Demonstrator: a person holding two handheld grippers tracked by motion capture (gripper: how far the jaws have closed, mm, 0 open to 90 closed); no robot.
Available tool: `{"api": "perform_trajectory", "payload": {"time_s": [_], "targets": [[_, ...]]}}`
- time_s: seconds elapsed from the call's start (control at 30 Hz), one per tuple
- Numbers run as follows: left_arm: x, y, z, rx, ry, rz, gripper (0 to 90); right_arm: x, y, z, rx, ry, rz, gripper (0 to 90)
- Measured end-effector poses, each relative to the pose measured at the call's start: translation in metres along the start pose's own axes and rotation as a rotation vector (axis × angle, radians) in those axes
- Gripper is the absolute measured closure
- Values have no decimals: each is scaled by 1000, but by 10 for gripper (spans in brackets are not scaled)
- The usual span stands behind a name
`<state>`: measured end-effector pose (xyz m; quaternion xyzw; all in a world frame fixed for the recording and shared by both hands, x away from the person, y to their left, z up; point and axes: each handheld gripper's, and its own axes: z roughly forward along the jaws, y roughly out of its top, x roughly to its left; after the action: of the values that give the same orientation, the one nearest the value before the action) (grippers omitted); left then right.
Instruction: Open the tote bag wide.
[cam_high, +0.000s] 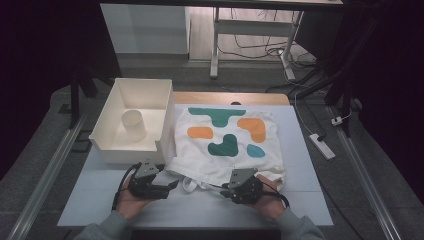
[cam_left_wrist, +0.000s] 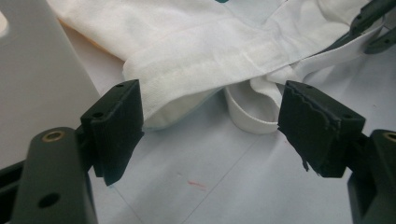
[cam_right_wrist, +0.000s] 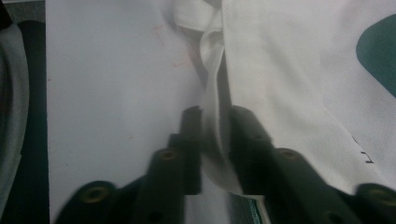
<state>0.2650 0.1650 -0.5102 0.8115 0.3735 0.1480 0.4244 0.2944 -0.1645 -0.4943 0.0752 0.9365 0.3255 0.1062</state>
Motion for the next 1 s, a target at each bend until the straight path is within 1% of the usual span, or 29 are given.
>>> {"api": "perform_trajectory", "payload": {"time_s": [0.03,0.07,0.1,0.2,0.27,0.3,0.33,0.43,0.47,0.5,0.57,0.67,0.7,0.77,0.8,0.83,0.87,0.9,0.97,1.0], "targets": [[0,0,-1,-4,-1,0,230,0,0,0,6,0,-6,808],[1,-1,-2,-10,-3,-1,231,0,0,1,7,-11,-10,862],[1,-2,-4,-15,-5,-2,232,0,0,0,3,-13,-8,875],[4,-5,-8,-21,-5,-13,233,1,0,-2,-11,-20,-4,878],[6,-7,-11,-30,0,-24,234,2,1,-9,-49,-25,2,881],[7,-8,-12,-34,4,-29,234,2,1,-9,-49,-25,2,881],[8,-8,-13,-37,4,-33,235,3,3,-14,-75,-24,8,883],[10,-9,-16,-45,8,-43,235,6,7,-23,-123,-10,10,884],[10,-9,-16,-45,8,-43,235,7,9,-26,-137,-10,8,885],[10,-9,-16,-45,7,-42,235,7,9,-26,-137,-10,8,885],[9,-9,-16,-44,7,-40,236,11,14,-35,-170,-12,-7,885],[9,-8,-15,-43,7,-40,235,13,19,-42,-203,-33,-16,885],[10,-8,-15,-44,7,-41,235,12,20,-44,-213,-44,-21,885],[10,-8,-15,-44,8,-43,235,9,22,-46,-225,-63,-14,885],[10,-8,-15,-44,8,-43,236,5,22,-47,-235,-77,-8,885],[10,-8,-15,-43,8,-43,236,5,22,-47,-235,-77,-8,885],[10,-8,-15,-42,9,-42,236,-2,23,-48,-259,-92,18,885],[10,-8,-15,-42,9,-41,236,-6,24,-49,-269,-98,32,884],[10,-8,-15,-42,9,-41,236,-13,25,-50,-284,-108,49,885],[10,-8,-14,-43,8,-43,237,-17,27,-50,-281,-120,51,885]]}}
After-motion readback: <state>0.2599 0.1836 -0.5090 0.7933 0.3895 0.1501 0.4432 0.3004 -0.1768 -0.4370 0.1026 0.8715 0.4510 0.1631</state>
